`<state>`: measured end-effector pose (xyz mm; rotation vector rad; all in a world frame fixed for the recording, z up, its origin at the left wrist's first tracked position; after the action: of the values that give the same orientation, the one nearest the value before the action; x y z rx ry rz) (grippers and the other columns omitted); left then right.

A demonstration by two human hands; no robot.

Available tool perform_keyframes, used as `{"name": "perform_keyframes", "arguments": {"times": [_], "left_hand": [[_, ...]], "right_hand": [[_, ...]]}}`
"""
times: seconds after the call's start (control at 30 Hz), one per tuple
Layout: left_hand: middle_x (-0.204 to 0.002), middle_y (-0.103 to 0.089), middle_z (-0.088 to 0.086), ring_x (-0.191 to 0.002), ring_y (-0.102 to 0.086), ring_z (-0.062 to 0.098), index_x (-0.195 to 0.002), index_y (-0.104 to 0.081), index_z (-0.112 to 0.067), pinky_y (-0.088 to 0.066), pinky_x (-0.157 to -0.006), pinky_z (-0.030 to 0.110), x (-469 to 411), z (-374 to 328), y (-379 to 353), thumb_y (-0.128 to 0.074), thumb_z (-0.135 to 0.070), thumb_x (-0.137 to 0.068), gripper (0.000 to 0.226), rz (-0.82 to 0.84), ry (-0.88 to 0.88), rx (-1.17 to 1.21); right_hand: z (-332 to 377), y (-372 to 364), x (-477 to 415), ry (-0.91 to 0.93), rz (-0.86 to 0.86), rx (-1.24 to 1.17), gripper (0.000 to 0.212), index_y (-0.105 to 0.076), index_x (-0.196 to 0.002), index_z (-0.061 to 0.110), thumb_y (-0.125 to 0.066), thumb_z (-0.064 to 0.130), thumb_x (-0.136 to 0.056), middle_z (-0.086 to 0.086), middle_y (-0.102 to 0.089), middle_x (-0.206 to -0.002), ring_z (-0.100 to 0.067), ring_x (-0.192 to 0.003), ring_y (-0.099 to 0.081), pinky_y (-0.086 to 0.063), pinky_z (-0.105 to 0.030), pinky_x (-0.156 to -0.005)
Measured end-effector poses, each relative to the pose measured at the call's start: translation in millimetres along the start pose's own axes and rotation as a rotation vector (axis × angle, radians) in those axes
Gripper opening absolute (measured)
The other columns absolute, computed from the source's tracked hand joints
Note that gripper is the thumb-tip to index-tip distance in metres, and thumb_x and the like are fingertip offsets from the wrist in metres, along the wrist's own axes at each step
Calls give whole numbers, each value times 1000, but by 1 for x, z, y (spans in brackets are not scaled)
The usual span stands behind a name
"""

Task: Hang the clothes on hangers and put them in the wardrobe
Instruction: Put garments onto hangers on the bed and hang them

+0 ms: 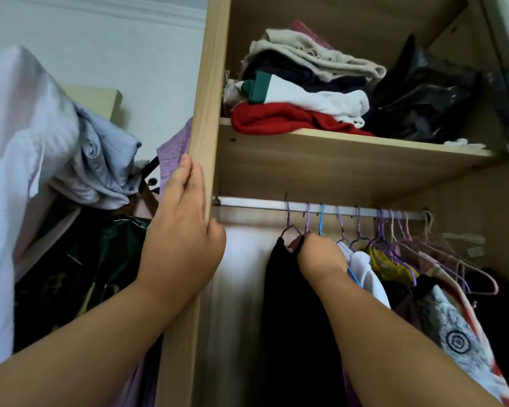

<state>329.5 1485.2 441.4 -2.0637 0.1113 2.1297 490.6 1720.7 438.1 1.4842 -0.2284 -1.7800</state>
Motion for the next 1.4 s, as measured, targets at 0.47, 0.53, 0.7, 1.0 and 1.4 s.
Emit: {"name": "perform_keyframes", "arguments": {"times": [0.47, 0.53, 0.7, 1.0, 1.4], "left_hand": [[-154, -24, 16, -139, -30, 28, -143, -32, 2, -27, -108, 29, 1, 8, -3, -59, -2, -73, 75, 73, 78, 2], [-155, -22, 14, -140, -30, 27, -144, -30, 1, -33, -108, 33, 1, 10, -5, -57, -5, -75, 74, 80, 80, 4], [-157, -13, 14, -144, -16, 24, -147, -18, 0, -26, -115, 32, -1, 8, -9, -47, -13, -83, 72, 190, 61, -121], [-142, -47, 12, -134, -40, 33, -132, -54, -12, -40, -101, 47, 62, -77, -37, -55, -22, -63, 69, 364, -392, -10], [-126, -60, 12, -114, -56, 32, -134, -47, -16, -43, -93, 43, 198, -163, -134, -54, -27, -91, 45, 737, -29, 739]], "right_hand": [[9, 60, -8, -4, -1, 8, 29, -56, -111, 4, -39, 2, -88, -19, -62, -115, -34, -107, -58, -43, -33, -79], [12, 59, -7, -4, 5, 13, 28, -58, -109, 3, -40, 2, -88, -19, -63, -114, -34, -106, -59, -44, -33, -79], [-7, 69, 18, 41, -40, -11, 16, -57, -98, 6, -43, 12, -94, -20, -66, -102, -36, -98, -61, -38, -33, -68], [-118, 132, 141, 61, -174, 18, 21, -60, -95, 14, -44, 29, -97, -14, -68, -95, -37, -94, -60, -43, -37, -71], [-165, 221, 363, -245, -158, 159, 21, -58, -73, 37, -51, 28, -91, 27, -61, -78, 10, -75, -54, -36, -2, -63]]}}
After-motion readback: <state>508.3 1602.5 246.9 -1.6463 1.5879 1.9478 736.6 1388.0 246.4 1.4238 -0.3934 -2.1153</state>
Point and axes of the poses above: each hand's wrist, its own x-axis away from the middle knuckle, its own y-axis out of the back of the hand, z = x × y, the point moved 8 cm from there along -x, towards the middle knuckle
